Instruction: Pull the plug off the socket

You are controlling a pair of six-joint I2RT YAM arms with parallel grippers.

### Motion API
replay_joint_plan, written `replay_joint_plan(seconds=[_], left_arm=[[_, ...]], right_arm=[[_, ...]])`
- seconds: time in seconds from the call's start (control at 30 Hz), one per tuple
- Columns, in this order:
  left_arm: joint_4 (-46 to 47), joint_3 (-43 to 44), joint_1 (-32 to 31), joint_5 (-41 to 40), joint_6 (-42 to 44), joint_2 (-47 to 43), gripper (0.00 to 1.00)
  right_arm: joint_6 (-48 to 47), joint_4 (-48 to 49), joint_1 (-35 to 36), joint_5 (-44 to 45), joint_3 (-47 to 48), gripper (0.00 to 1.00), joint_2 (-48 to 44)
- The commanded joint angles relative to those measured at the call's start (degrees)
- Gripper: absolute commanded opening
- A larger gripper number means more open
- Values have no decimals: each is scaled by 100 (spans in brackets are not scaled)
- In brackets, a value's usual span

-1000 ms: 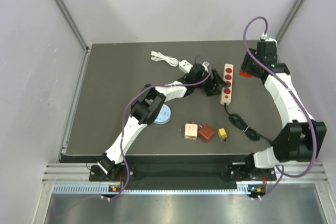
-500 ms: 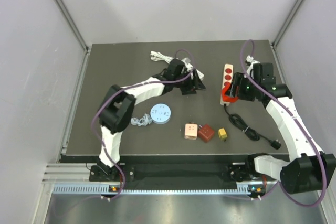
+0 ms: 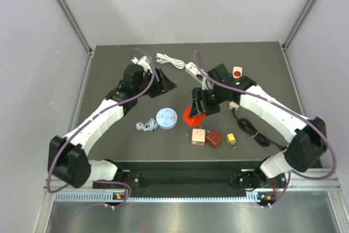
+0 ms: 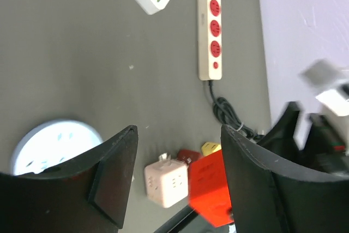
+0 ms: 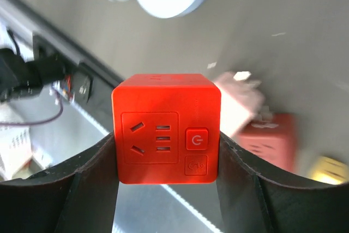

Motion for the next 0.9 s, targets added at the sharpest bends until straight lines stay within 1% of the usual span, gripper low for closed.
replay_joint_plan(seconds=[0.0,0.03,0.07,0.13,0.23,0.27,0.3,0.37,0.53,0.6,0.67,0.77,0.8,0.87], left_arm=[[-386,-347,82,-599,200,-743,67],[-421,-417,100,-705,261,-1076,67],[-482,-505,117,-941,279,-1227,67],[-614,-541,144,-1110,340,-1587,67],[-676,-567,152,-1102,349,-1843,67],[-729,-567,144,-1049,349,-1878,67],[-747,-559,152,-936,340,-1914,67],[-782,-620,144,-856,323,-2010,67],[-694,-901,144,-803,253,-2291,67],[-694,-919,152,-777,261,-2310,67],[-729,-928,144,-741,288,-2301,67],[-790,-936,152,-724,349,-2318,67],[-799,-936,152,-732,367,-2336,67],[-817,-954,152,-724,393,-2362,67]], right_arm=[[671,10,651,-147,332,0,561],[743,11,940,-138,367,0,694],[804,20,1082,-138,463,0,843],[1015,37,1363,-191,569,0,1291],[1183,-120,1453,-270,788,0,1819],[1165,-243,1470,-314,1007,0,2064],[1139,-540,1470,-305,1122,0,2171],[1034,-840,1470,-244,1482,1,2486],[823,-1754,1462,-86,2281,9,3189],[779,-1896,1444,-121,2406,13,3365],[682,-2001,1444,-68,2503,15,3559],[507,-2142,1435,335,2775,26,3718],[480,-2142,1435,397,2828,37,3736],[462,-2047,1435,485,2872,48,3710]])
